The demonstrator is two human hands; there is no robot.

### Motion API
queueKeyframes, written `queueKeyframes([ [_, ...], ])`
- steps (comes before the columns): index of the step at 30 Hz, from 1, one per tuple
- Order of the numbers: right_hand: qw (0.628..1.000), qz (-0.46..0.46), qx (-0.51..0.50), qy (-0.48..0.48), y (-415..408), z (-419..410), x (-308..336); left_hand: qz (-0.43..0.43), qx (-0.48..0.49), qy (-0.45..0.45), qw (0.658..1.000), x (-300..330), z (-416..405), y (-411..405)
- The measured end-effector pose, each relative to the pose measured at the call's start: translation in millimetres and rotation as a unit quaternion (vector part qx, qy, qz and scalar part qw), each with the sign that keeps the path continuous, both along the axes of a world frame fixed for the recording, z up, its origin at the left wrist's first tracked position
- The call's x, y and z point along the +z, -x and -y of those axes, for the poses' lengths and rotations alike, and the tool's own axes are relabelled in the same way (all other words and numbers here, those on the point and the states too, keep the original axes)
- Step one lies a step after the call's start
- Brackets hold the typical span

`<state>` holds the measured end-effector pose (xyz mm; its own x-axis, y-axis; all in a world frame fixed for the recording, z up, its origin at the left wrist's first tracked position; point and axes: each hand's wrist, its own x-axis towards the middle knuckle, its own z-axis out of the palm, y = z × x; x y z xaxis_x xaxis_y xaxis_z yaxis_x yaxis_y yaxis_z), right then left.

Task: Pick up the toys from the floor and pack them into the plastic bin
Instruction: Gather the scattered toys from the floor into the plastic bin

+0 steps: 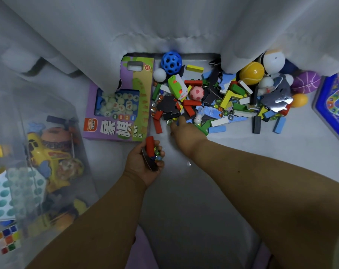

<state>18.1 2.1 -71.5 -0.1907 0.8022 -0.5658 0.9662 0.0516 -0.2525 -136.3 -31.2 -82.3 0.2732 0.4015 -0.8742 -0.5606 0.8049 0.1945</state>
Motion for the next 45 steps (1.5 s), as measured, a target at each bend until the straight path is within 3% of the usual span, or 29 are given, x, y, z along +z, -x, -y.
queueKeyframes([
  [6,0.992,-0.069,-0.1,0.036,-6.0,-4.5,-4.3,0.001,0.014,0.013,1.0,-2.4,1.8,3.6],
  [10,0.961,-0.194,-0.198,0.006,5.1,-2.1,20.5,-0.019,0.026,0.015,0.999,-2.6,2.4,2.8],
  [13,0.948,-0.272,-0.165,-0.008,31.6,6.6,49.0,-0.029,0.051,0.018,0.998,1.6,0.9,-2.2],
  [16,0.958,-0.267,-0.106,-0.025,50.7,14.2,62.8,0.017,0.095,0.0,0.995,18.2,-1.9,-11.9],
  [20,0.958,-0.256,-0.111,-0.069,50.5,11.5,83.5,0.045,0.082,-0.039,0.995,50.8,-10.9,-18.2],
  [25,0.926,-0.319,-0.172,-0.105,60.1,2.1,123.5,-0.049,-0.003,-0.105,0.993,99.7,-39.3,2.1],
  [30,0.875,-0.411,-0.225,-0.12,112.1,-7.3,175.1,-0.158,-0.165,-0.171,0.958,189.4,-61.9,66.3],
  [34,0.838,-0.488,-0.223,-0.096,179.9,-3.4,220.9,-0.248,-0.192,-0.179,0.932,251.4,-49.0,129.2],
  [36,0.831,-0.516,-0.202,-0.037,211.2,5.8,238.0,-0.28,-0.189,-0.159,0.928,269.2,-36.0,164.3],
  [41,0.877,-0.461,-0.121,0.061,259.2,37.3,243.9,-0.325,-0.113,-0.042,0.938,272.7,15.7,225.0],
  [43,0.897,-0.419,-0.106,0.093,263.4,44.6,233.4,-0.321,-0.07,-0.028,0.944,268.2,23.7,237.3],
  [45,0.894,-0.415,-0.114,0.122,259.4,49.8,224.3,-0.334,-0.076,-0.021,0.939,269.2,24.3,246.6],
])
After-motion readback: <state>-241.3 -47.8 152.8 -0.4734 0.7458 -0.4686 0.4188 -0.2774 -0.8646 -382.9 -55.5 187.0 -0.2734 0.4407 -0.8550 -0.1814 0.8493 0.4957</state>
